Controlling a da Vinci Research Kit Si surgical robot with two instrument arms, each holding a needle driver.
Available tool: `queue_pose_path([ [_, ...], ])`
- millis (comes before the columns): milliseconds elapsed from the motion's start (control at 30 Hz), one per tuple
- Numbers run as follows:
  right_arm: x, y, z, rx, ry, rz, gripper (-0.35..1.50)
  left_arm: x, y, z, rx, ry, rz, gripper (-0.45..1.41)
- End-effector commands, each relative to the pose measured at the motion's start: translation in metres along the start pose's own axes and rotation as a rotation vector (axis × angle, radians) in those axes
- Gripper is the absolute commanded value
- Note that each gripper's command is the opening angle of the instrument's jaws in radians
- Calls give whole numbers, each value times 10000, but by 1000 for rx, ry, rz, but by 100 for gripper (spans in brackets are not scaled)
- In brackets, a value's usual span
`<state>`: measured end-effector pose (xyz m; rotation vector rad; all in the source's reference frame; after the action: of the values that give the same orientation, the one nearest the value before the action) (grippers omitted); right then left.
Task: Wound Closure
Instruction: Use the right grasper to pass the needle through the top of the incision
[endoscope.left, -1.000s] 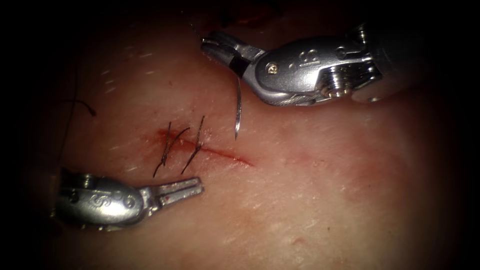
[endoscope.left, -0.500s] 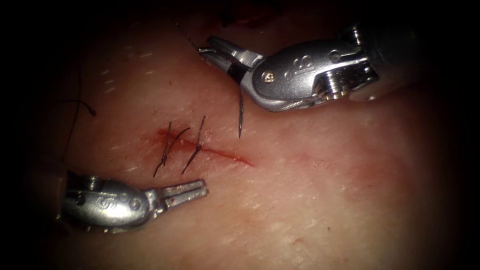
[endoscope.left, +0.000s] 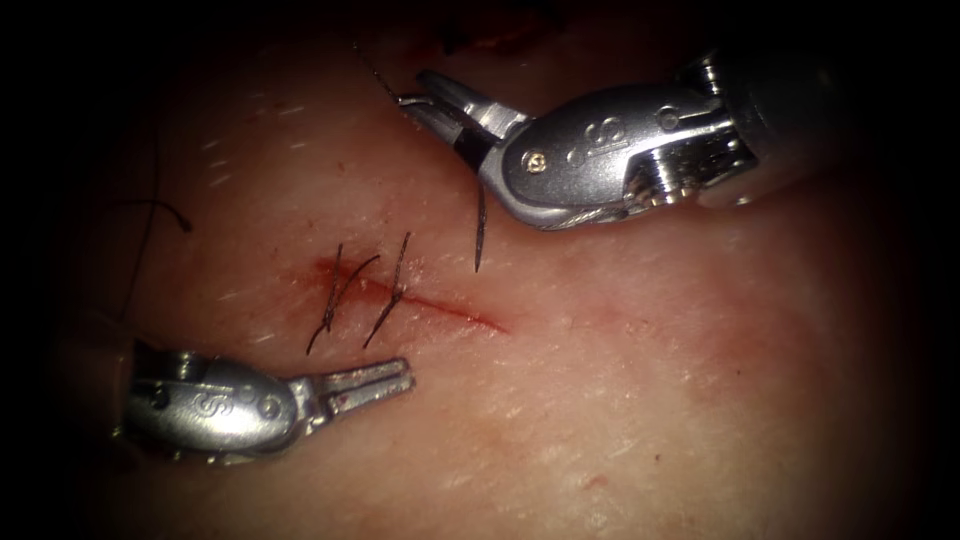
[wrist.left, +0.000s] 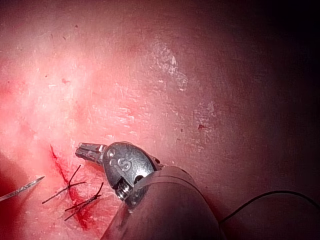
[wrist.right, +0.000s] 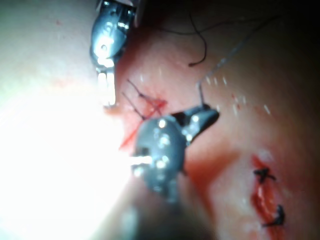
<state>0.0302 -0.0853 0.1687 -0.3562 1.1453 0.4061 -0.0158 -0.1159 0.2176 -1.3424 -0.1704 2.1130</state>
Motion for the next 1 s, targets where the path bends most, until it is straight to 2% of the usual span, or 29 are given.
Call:
queue_pose_path([
  [33,0,-15,3,3,-1,5,-35,-3,19,5,-4,1,-7,-45],
  [367,-5,-28,-10,-55,-12,-34,-35,-3,18,3,-6,1,-7,-45],
  [633,-9,-43,-20,-49,-4,-53,-35,-1,14,9,-6,-6,-3,-45],
  [833,-12,-52,-20,-44,3,-47,-35,-8,9,29,52,-188,-107,-45],
  [933,-11,-53,-20,-44,2,-47,-35,-13,7,35,59,-223,-121,-42],
  [967,-10,-53,-20,-41,3,-46,-35,-23,3,43,66,-276,-118,-33],
  [1000,-9,-54,-20,-41,3,-46,-35,-31,-1,47,74,-297,-123,-33],
])
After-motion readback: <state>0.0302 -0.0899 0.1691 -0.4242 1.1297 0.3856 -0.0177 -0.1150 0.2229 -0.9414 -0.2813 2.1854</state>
